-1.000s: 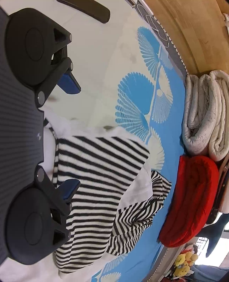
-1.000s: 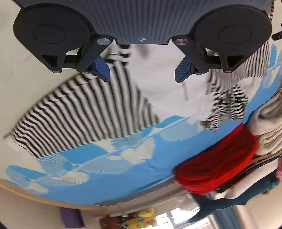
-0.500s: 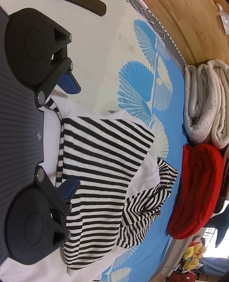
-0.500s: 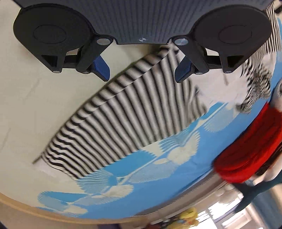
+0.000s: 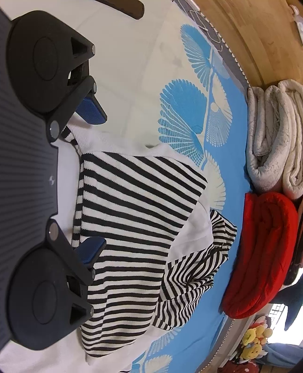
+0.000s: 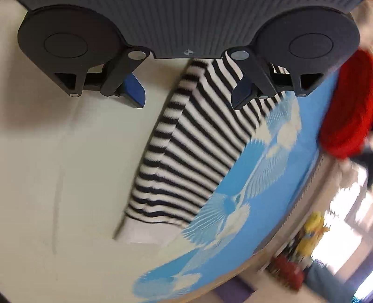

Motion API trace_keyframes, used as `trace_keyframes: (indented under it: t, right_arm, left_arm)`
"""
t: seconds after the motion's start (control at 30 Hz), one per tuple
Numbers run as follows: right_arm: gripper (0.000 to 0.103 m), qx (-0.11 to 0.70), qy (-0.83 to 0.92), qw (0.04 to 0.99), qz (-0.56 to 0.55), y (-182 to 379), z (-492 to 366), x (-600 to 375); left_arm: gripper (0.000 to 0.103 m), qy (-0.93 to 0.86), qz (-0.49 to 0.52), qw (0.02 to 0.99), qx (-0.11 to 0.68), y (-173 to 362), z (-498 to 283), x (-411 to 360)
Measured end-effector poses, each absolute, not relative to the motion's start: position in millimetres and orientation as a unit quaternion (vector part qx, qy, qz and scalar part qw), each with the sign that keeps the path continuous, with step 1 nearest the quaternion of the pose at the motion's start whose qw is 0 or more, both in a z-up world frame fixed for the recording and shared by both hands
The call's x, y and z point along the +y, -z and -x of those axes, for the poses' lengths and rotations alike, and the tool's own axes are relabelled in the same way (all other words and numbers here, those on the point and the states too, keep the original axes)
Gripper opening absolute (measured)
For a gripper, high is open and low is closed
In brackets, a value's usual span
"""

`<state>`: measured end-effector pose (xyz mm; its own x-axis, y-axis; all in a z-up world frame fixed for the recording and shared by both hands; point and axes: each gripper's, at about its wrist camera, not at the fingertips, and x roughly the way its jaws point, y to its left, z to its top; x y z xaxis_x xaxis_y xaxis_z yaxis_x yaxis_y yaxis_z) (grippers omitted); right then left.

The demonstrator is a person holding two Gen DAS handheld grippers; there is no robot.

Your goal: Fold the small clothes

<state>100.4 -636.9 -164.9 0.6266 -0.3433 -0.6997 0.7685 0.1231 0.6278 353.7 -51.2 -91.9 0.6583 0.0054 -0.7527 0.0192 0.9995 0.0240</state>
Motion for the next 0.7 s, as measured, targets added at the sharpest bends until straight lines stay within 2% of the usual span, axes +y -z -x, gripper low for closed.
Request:
trace_keyframes:
  t: [0.17, 0.37, 0.4, 0.47, 0.5, 0.6, 0.7]
  right_arm:
    - [0.082, 0.149, 0.38, 0.702, -0.583, 173, -89, -656]
    - [0.083, 0.131, 0.4, 0.731, -0.537, 176, -108, -669]
    - [0.079, 0.13, 0.407, 0.741, -0.517, 177, -114, -672]
    - [0.035, 0.143, 0.449, 0.742, -0.477, 176, -126, -672]
    - [0.006, 0.153, 0.464, 0.738, -0.466, 177, -134, -672]
    - [0.005, 0.149, 0.468, 0.783, -0.382, 151, -165, -648]
    - [0.005, 0.122, 0.397, 0.877, -0.242, 91, -210, -577]
  left_arm:
    - [0.102, -0.003, -0.009, 0.908, 0.419, 93, -356, -48]
    - [0.102, -0.012, 0.001, 0.907, 0.421, 92, -360, -42]
    - [0.102, -0.013, 0.005, 0.906, 0.423, 92, -361, -40]
    - [0.102, -0.018, 0.015, 0.904, 0.427, 91, -363, -34]
    - [0.102, -0.02, 0.02, 0.903, 0.428, 91, -363, -32]
    - [0.102, -0.027, 0.033, 0.904, 0.426, 86, -364, -21]
    - [0.102, -0.033, 0.046, 0.906, 0.419, 79, -365, -7]
